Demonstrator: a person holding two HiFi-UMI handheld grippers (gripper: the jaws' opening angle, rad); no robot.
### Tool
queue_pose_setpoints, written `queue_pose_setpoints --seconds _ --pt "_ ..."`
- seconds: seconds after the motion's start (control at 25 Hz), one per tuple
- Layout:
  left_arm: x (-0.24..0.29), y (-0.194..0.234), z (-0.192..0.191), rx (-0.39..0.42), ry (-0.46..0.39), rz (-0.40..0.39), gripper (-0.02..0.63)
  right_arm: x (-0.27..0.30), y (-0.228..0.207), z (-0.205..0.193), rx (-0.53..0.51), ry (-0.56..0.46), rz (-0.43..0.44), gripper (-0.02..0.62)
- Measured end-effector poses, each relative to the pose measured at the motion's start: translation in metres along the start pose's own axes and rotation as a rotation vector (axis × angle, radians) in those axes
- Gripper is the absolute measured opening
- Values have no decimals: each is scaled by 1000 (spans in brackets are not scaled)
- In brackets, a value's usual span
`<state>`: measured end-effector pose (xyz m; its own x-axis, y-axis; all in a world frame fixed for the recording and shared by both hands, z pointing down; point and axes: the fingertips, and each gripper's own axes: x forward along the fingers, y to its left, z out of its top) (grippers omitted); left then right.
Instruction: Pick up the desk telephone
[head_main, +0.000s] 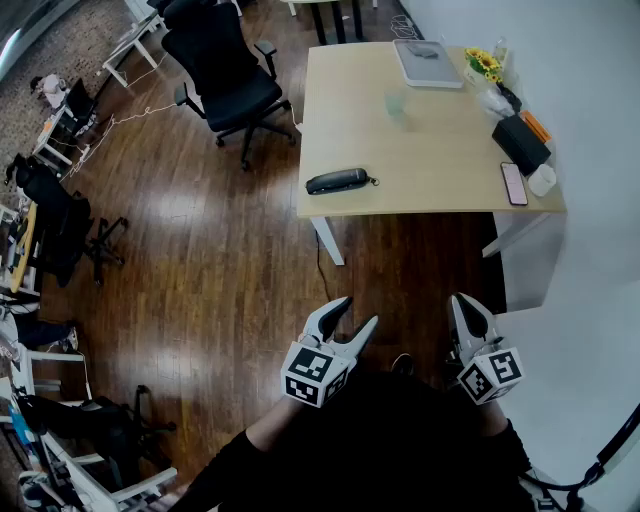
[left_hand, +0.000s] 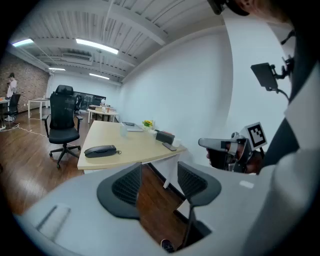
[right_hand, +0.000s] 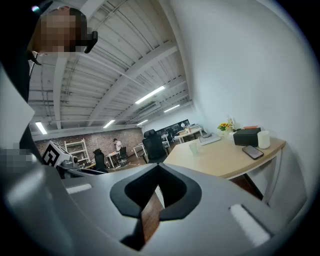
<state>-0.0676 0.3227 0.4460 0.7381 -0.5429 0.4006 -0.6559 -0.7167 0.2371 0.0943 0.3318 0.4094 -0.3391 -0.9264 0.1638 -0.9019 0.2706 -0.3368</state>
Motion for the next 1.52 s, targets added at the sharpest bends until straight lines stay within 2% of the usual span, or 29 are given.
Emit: queue_pose_setpoints --seconds 0.28,0.52,0.84,1.0,1.2,1.52 --pt "4 -6 -2 -17 9 0 209 -5 -6 0 3 -3 -3 2" --pt "11 -14 0 9 6 0 209 -11 -16 1 11 -6 -5 2" --pt "25 -30 1 6 17 21 209 -23 -37 0 29 -5 2 2" --pt "36 -28 12 11 -4 65 209 -31 -54 1 40 0 12 2" --pt "47 -14 30 10 -42 169 209 -31 -91 5 59 -3 26 2" --pt "44 23 48 19 -25 274 209 -6 -122 8 97 -1 20 2"
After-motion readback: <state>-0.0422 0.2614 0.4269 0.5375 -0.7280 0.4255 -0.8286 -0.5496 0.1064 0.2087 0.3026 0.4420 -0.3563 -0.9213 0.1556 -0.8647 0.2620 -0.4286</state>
